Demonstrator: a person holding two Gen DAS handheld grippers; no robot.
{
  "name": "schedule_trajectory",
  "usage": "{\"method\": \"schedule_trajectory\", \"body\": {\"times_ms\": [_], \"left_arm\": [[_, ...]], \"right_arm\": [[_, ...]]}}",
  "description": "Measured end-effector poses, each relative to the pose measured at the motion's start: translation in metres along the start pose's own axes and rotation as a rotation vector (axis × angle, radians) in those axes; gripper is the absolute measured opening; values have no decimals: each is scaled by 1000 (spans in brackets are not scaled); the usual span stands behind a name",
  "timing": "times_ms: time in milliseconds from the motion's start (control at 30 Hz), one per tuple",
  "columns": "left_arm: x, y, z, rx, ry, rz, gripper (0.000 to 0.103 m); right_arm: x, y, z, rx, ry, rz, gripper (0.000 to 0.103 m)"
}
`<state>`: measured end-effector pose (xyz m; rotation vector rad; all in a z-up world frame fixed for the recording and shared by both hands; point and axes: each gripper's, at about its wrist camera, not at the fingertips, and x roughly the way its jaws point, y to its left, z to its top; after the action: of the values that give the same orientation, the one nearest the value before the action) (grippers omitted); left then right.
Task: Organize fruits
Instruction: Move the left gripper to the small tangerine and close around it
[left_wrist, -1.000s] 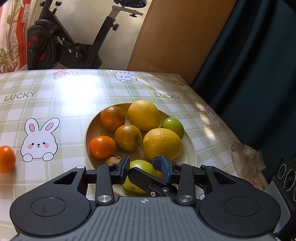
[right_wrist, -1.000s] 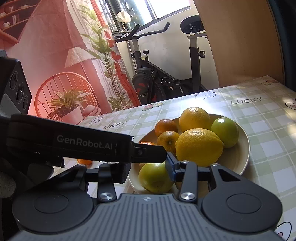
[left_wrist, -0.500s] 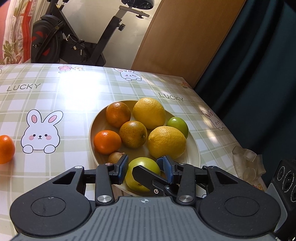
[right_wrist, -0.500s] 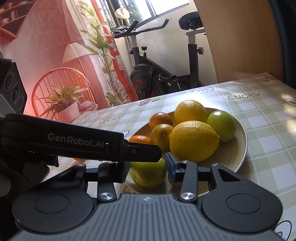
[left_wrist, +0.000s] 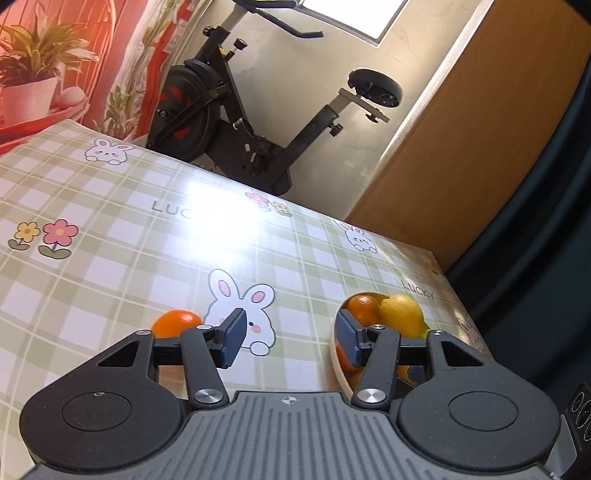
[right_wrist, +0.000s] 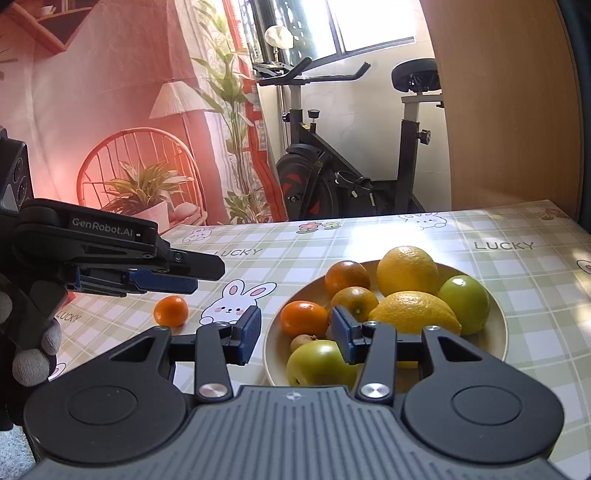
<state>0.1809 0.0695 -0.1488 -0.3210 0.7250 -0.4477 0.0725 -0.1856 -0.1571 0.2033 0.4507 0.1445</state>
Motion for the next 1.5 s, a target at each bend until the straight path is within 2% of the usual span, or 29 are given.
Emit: {"method": "schedule_trajectory", "body": {"times_ms": [33, 167, 300, 500, 633, 733, 1000, 1100, 1200, 1300, 1500], "left_arm": [[-4, 9, 3, -8, -5, 9, 65], [-17, 34, 12, -10, -18, 68, 64], [-18, 48, 18, -14, -8, 86, 64], [-5, 63, 20, -34, 40, 49, 64], [12, 66, 15, -24, 81, 30, 64], [21, 66, 14, -19, 94, 27, 63], [27, 73, 7, -41, 98, 23, 61], [31, 71, 4, -33, 114, 38, 51], [32, 71, 0, -30, 115, 31, 51], [30, 67, -4, -8, 112, 29, 44], [26, 61, -7, 15, 105, 35, 44]], "right_arm": [[4, 5, 1, -16, 5, 12, 46], [21, 27, 3, -83, 24, 63, 47], [44, 50, 6, -134, 42, 123, 47], [88, 90, 3, -214, 90, 190, 47], [117, 108, -2, -244, 136, 197, 58], [131, 117, -5, -267, 155, 191, 59], [148, 129, -10, -299, 180, 159, 59], [154, 130, -9, -298, 194, 159, 58], [155, 127, -9, -286, 204, 165, 52], [156, 123, -9, -259, 214, 173, 47], [152, 118, -8, -233, 219, 194, 47]]}}
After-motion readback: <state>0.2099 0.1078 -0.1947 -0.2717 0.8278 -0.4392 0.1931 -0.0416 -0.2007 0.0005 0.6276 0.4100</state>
